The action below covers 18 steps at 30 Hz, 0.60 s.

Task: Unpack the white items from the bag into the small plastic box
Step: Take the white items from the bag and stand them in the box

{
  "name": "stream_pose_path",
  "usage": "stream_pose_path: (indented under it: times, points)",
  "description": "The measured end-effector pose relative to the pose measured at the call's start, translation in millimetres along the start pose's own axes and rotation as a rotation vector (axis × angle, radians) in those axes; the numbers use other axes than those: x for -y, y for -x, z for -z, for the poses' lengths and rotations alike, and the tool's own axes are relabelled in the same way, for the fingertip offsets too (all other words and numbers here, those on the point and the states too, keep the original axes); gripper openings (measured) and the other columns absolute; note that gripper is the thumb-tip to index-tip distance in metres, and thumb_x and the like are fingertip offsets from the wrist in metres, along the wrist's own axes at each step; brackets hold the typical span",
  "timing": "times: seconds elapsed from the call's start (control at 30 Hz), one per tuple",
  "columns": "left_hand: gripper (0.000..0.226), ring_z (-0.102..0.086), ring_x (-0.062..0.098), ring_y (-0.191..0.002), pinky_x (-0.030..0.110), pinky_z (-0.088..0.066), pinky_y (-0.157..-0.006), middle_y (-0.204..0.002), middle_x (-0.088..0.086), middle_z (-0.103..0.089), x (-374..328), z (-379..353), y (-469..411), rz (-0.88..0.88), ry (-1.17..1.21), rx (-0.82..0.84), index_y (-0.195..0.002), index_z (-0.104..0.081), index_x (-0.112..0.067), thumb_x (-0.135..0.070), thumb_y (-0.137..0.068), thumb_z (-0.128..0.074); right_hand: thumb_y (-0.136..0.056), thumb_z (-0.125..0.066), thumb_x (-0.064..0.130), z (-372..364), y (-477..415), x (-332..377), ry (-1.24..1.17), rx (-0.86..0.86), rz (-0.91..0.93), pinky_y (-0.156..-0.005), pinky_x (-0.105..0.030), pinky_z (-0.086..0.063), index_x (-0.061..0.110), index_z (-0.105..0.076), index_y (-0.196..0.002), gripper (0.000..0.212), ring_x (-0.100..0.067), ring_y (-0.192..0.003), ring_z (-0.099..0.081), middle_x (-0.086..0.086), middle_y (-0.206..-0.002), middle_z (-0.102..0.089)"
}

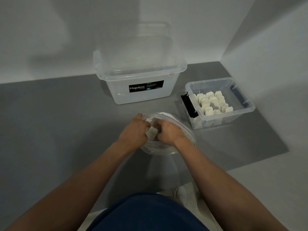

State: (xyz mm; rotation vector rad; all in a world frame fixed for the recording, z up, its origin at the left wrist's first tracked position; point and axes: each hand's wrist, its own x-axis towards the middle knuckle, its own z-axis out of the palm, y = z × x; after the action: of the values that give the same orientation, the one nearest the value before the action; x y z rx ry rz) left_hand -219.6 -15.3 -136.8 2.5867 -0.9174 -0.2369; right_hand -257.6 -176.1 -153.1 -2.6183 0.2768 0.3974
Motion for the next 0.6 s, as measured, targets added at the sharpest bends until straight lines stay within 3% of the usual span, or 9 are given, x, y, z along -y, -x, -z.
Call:
stream_pose_path:
  times: [0.07, 0.17, 0.3, 0.4, 0.47, 0.6]
  points:
    - [0.019, -0.051, 0.021, -0.095, 0.035, -0.054, -0.079, -0.101, 0.003, -0.065, -2, 0, -1, -0.104, -0.077, 0.007, -0.099, -0.066, -0.018, -0.014, -0.084, -0.055, -0.083, -0.069, 0.026, -1, 2, 0, 0.042, -0.007, 0.045, -0.084, -0.037, -0.054, 0.027, -0.06, -0.118, 0.036, -0.023, -0.099, -0.064, 0.001, -0.109, -0.068]
    - [0.02, -0.06, 0.028, -0.083, 0.03, -0.053, -0.074, -0.089, 0.008, -0.071, -8, 6, 3, -0.219, -0.124, -0.033, -0.094, -0.069, -0.009, -0.009, -0.074, -0.067, -0.085, -0.069, 0.025, -5, 4, 0, 0.111, 0.003, 0.101, -0.085, -0.037, -0.055, 0.021, -0.065, -0.113, 0.029, -0.024, -0.099, -0.065, -0.002, -0.11, -0.07]
    - [0.022, -0.061, 0.019, -0.065, 0.023, -0.05, -0.067, -0.072, -0.001, -0.07, -12, 8, 4, -0.26, -0.196, 0.021, -0.077, -0.068, -0.017, -0.024, -0.072, -0.048, -0.085, -0.068, 0.029, -11, 6, 6, 0.195, -0.005, 0.13, -0.088, -0.037, -0.056, 0.017, -0.07, -0.112, 0.03, -0.025, -0.104, -0.066, -0.002, -0.118, -0.068]
    - [0.021, -0.054, 0.022, -0.088, 0.028, -0.048, -0.08, -0.093, 0.003, -0.07, -8, 3, 0, -0.15, -0.13, 0.076, -0.097, -0.066, -0.014, -0.019, -0.08, -0.055, -0.091, -0.064, 0.037, -13, 9, 12, 0.283, -0.049, 0.155, -0.089, -0.036, -0.053, 0.02, -0.067, -0.123, 0.036, -0.027, -0.112, -0.064, 0.0, -0.129, -0.061]
    - [0.023, -0.053, 0.025, -0.095, 0.026, -0.037, -0.087, -0.103, 0.006, -0.069, -14, 9, 0, -0.135, -0.114, 0.127, -0.104, -0.065, -0.012, -0.02, -0.083, -0.061, -0.093, -0.061, 0.038, -15, 12, 15, 0.344, -0.042, 0.163, -0.094, -0.038, -0.051, 0.02, -0.063, -0.129, 0.04, -0.027, -0.118, -0.061, 0.0, -0.133, -0.057]
    - [0.031, -0.051, 0.024, -0.1, 0.017, -0.021, -0.08, -0.107, 0.002, -0.066, -23, 17, 0, -0.112, -0.055, 0.178, -0.111, -0.064, -0.013, -0.027, -0.083, -0.065, -0.096, -0.057, 0.029, -15, 13, 22, 0.46, -0.004, 0.14, -0.097, -0.039, -0.05, 0.018, -0.06, -0.133, 0.039, -0.028, -0.121, -0.059, -0.002, -0.139, -0.052]
